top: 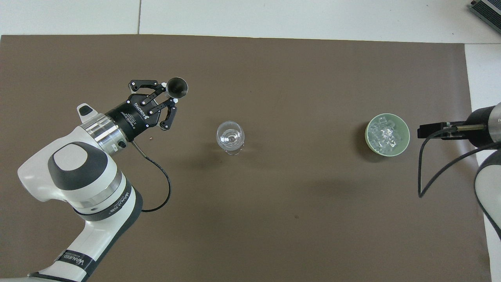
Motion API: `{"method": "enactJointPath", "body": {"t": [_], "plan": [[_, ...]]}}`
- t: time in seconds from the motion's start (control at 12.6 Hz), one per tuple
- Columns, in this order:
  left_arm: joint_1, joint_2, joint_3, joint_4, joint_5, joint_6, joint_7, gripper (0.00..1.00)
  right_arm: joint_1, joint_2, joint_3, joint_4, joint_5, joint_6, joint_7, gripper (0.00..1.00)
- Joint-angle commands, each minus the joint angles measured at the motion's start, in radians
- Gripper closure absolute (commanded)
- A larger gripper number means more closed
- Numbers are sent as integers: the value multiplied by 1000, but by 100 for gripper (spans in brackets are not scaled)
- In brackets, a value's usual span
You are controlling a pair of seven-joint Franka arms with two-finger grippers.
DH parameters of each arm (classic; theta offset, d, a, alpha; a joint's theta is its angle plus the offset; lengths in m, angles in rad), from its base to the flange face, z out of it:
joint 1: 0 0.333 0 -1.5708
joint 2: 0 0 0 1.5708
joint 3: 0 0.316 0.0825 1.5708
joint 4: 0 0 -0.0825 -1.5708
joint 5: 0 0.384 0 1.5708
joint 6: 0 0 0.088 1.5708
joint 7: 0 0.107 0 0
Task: Pour wine and add ice with both arms
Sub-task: 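Move the jigger with the left gripper back from the glass, then lower the jigger with the left gripper while the right gripper reaches the ice cup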
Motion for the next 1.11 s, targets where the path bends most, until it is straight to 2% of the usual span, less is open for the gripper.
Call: {"method": "enactJointPath", "body": {"t": [0.0, 0.4, 0.72, 1.03], "plan": [[46, -38, -6, -39, -4, -21, -150, 100, -16, 14, 5, -47, 17, 88, 13, 0], [120, -39, -4, -62, 0, -29, -361, 100, -26, 60, 5, -87, 17, 182, 49, 0], [198, -45, -6, -120, 0, -59, -383, 100, -26, 138, 5, -107, 17, 275, 59, 0], [321, -33, -3, -186, 50, -199, -370, 100, -15, 176, 5, -154, 17, 393, 103, 2]]}}
